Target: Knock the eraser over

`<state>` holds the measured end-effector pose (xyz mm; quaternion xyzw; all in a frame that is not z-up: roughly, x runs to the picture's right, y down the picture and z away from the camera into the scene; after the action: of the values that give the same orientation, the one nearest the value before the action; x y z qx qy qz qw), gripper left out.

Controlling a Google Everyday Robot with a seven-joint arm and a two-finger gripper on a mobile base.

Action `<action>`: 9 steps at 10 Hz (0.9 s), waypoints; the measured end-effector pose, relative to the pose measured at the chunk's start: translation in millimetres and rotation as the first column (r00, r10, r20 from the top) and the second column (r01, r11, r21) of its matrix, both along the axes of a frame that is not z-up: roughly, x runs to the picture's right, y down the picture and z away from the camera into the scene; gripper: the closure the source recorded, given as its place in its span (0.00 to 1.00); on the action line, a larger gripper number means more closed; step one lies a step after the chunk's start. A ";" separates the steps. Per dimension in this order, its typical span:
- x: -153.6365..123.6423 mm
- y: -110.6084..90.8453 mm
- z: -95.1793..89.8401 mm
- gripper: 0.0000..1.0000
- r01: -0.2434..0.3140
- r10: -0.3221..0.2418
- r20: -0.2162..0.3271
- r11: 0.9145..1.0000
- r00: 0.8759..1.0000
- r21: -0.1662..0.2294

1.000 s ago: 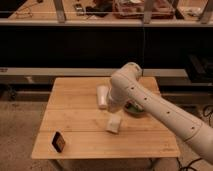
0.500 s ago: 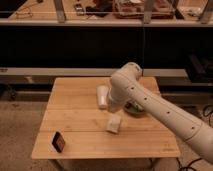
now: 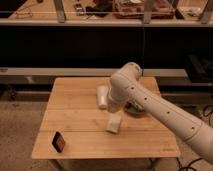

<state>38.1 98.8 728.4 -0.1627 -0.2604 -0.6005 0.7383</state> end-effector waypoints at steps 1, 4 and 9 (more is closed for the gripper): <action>-1.6 0.7 -0.9 0.96 0.000 0.000 0.005 1.000 1.000 0.004; -33.9 31.7 -21.4 0.96 -0.018 0.015 0.085 0.999 0.996 0.030; -79.9 156.9 -60.1 0.96 0.006 0.010 0.257 0.998 0.966 -0.064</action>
<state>-41.8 255.7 668.2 -0.1068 -0.3730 -0.6072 0.6934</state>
